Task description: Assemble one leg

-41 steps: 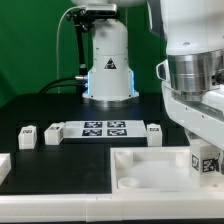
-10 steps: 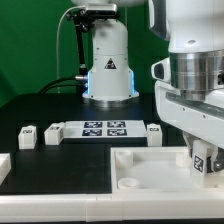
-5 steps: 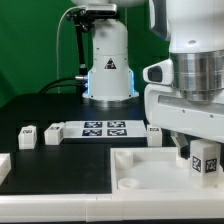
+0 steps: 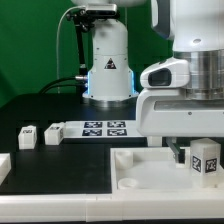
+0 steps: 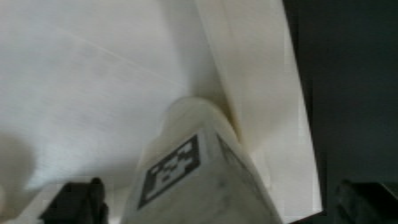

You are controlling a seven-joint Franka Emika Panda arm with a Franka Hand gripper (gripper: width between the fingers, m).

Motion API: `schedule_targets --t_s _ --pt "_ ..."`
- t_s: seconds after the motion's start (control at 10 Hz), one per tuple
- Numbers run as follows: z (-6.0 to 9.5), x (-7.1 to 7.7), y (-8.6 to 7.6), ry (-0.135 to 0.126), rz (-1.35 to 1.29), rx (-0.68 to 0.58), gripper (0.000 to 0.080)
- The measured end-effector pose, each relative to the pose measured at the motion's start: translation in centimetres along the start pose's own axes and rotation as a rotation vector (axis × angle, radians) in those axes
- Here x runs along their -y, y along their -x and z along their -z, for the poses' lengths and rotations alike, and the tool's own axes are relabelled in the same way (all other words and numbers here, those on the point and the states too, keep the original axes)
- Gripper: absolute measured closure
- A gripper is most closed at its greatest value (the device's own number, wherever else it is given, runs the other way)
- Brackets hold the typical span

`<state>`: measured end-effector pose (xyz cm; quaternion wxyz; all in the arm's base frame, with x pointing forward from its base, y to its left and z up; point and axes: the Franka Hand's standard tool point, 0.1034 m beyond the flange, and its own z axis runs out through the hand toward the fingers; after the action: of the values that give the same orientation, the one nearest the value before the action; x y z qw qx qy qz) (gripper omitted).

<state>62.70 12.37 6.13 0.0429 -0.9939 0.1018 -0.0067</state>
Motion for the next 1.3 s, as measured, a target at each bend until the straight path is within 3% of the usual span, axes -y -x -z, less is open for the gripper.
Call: schedule_targets --t_s 0.6,0.7,0.8,1.0,1.3 --pt "0.37 -0.49 -0.47 0.030 0.482 -0.005 0.0151" --pt "0.33 -0.51 -0.45 0.030 0.482 -0.004 0.0278" --pt "0.32 -0.52 -0.45 0.030 0.482 -0.004 0.0278" --pt "0.30 -0.52 -0.44 0.030 0.431 -0.005 0.0510" --pt "0.30 -0.45 -0.45 0.025 0.243 -0.010 0.0509"
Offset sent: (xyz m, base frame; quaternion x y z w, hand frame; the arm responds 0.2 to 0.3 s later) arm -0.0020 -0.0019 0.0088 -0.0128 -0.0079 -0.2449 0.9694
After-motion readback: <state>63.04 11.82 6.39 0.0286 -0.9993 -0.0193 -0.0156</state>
